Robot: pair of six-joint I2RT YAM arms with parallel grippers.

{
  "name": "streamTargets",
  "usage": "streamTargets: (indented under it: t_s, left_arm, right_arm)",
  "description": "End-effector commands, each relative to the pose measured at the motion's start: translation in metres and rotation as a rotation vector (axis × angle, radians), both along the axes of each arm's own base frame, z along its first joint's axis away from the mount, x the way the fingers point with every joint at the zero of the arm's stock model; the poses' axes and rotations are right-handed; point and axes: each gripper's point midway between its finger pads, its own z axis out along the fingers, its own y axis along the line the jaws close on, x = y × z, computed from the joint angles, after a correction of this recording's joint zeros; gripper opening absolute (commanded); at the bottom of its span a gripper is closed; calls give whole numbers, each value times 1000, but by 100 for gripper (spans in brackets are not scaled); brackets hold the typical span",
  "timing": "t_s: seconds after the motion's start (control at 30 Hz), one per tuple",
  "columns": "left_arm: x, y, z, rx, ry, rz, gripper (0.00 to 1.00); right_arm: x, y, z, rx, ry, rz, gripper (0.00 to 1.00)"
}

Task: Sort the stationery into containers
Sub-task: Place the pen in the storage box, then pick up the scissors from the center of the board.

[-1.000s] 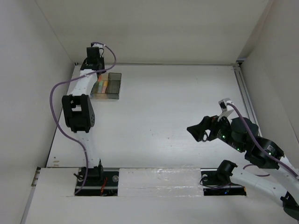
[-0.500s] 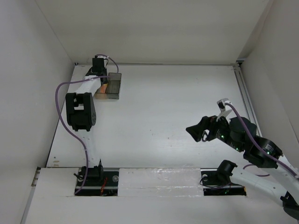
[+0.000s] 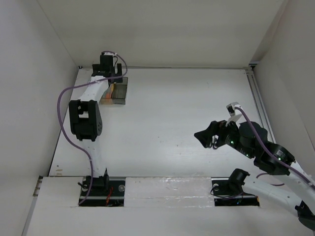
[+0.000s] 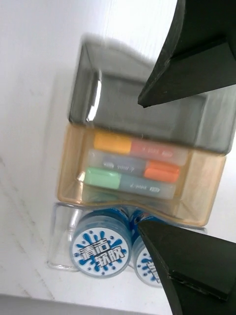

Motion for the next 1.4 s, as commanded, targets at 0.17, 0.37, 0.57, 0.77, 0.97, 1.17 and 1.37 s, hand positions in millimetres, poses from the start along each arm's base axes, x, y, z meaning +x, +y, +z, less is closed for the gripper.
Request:
streamTargets:
  t_s: [0.17,0.37,0.57,0.77,0.97,1.17,1.37]
  left_arm:
    - [-41,-83,278,-177,-446,97,100]
    - [-121,-141,288,-506,-535,-221,100]
    - [-216,-173,268,-808,-498,-422,100]
    - [-247,-131,175,-666,-315,-199,100]
    - [-277,-92,155,-514,-303,-96,100]
    - [-284,-98,137,-512,-295,-164,100]
    - [-289,-97,141,-518,-318,-170,100]
  right_arm:
    - [25,16,-4,2,4,-63,100]
    - [46,-8,-4,-30,30,-278,100]
    - [50,-22,-21,-4,130,-427,100]
    - [43,-48,-55,5,269,-618,100]
    - [42,-73,-124,-37,481,-814,100]
    - [52,-101,-157,-39,598,-900,100]
    - [45,-122,-200,-57,779,-964,100]
